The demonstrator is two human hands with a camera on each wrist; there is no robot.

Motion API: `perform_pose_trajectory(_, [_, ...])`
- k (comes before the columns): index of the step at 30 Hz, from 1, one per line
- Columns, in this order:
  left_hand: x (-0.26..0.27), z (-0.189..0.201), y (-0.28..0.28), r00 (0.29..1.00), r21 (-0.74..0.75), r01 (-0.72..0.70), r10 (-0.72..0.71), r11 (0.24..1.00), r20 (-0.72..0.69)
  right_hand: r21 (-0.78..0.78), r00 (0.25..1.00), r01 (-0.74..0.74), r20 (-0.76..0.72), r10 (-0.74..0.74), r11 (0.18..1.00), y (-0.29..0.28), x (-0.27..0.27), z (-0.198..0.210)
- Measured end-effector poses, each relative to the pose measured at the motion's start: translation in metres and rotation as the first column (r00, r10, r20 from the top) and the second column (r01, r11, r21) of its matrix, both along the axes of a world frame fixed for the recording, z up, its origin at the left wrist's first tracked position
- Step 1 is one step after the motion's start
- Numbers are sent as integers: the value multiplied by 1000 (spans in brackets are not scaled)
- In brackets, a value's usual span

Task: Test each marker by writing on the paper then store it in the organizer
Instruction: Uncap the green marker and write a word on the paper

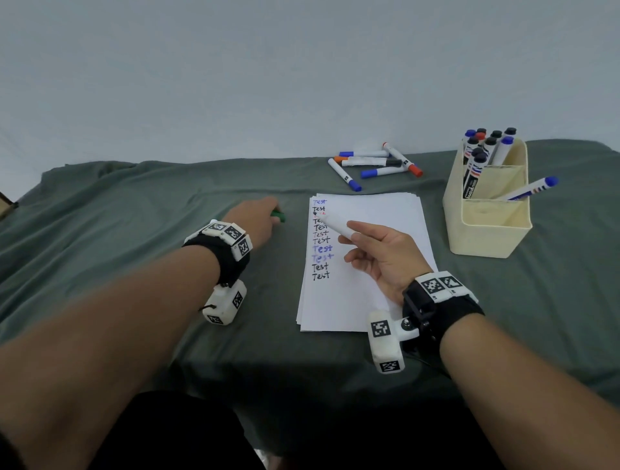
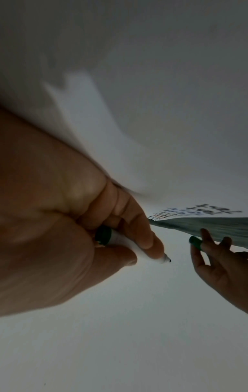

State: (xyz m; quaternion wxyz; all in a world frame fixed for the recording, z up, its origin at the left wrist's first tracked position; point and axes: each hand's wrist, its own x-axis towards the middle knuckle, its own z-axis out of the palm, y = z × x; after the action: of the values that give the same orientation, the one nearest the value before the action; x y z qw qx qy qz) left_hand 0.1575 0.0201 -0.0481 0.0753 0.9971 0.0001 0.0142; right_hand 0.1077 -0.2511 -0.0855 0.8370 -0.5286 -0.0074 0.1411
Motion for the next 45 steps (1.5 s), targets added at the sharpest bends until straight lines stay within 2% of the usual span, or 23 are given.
perform_pose_trajectory(5, [-15, 14, -22, 987, -161, 147, -134, 976, 91, -22, 1000, -14, 12, 15, 1000, -1, 0, 0])
perform_pose_trajectory(9, [-26, 24, -35, 973, -209, 233, -224, 950, 62, -47, 999, -25, 29, 27, 999, -1, -1, 1])
perform_pose_trajectory(19, [-28, 28, -52, 949, -150, 302, -312, 941, -46, -103, 998, -17, 59, 23, 995, 1, -2, 0])
perform_pose_trajectory(25, [-32, 24, -55, 952, -78, 300, -303, 951, -36, -192, 995, -17, 89, 35, 981, 3, -1, -3])
perform_pose_trajectory(30, [-38, 29, -54, 953, -70, 294, -298, 953, -50, -198, 993, -48, 98, 69, 979, 4, 0, -3])
perform_pose_trajectory(35, [-37, 35, -47, 923, -3, 384, -384, 923, 8, -257, 983, -66, 147, 106, 964, 5, 0, -4])
perform_pose_trajectory(37, [-38, 33, -43, 924, -30, 382, -382, 923, 19, -258, 985, -46, 151, 87, 965, 4, 0, -5])
perform_pose_trajectory(41, [-46, 28, -25, 940, 48, 337, -339, 940, 50, -332, 989, 0, 136, 48, 943, 5, 1, -6])
perform_pose_trajectory(45, [-56, 32, 18, 983, 138, 127, -143, 982, 115, -533, 985, 14, 152, 79, 846, 9, -4, 1])
